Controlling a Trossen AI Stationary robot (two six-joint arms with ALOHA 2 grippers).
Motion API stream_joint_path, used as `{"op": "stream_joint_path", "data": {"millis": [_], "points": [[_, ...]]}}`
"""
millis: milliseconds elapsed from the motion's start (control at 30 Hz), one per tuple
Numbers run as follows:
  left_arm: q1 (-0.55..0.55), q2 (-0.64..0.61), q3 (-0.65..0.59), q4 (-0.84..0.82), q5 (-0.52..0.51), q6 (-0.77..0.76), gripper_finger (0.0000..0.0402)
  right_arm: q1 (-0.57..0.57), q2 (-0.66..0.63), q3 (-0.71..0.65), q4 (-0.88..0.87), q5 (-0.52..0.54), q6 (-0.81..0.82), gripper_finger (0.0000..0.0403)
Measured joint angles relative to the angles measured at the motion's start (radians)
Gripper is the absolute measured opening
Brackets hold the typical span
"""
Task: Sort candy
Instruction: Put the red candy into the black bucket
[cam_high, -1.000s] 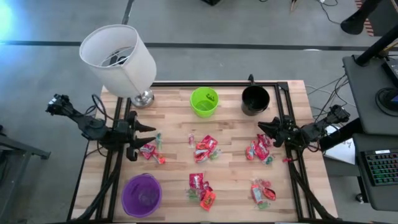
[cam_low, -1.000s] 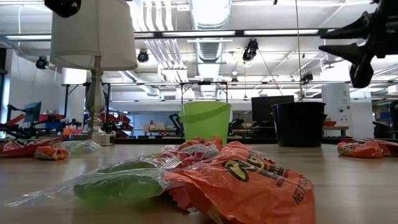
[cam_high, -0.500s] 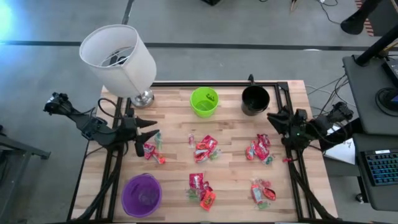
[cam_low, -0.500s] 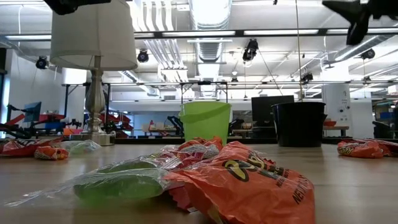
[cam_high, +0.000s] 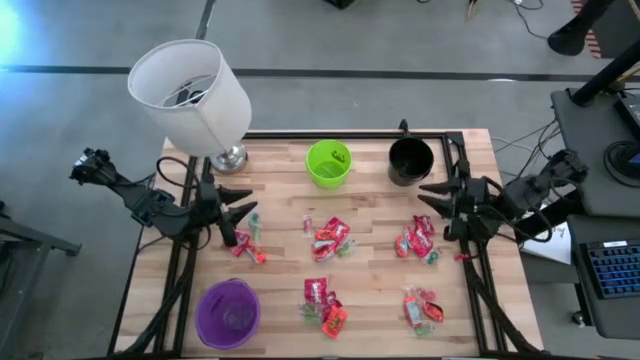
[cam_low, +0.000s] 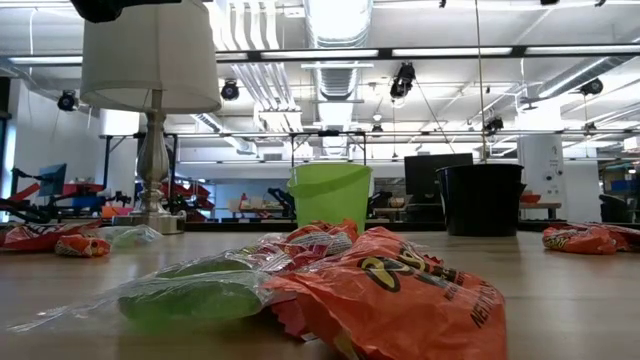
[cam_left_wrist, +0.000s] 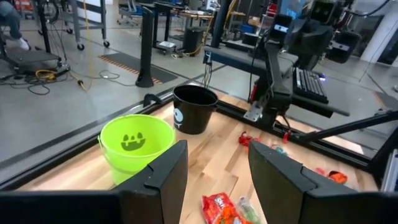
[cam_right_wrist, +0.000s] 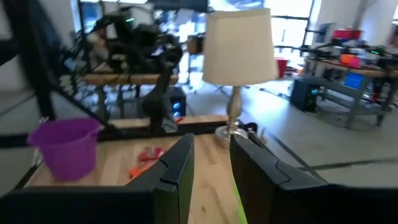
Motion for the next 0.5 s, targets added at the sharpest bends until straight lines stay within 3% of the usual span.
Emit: {"op": "stream_joint_path", "data": {"millis": [167,300,500], "points": [[0.005,0.018,0.010,0.002,-0.003,-0.010,0.0152,0.000,0.045,0.110,-0.105,0.008,-0.001,0.0095],[0.006,0.027,0.010,0.001,-0.032,-0.064,0.0152,0.000,0.073,0.154,-0.132,0.092,0.056,0.0095],[0.006,0.034,0.010,0.002,-0.040,-0.124,0.0152,0.000,0.131,0.217,-0.293,0.138,0.139,0.0095]]}}
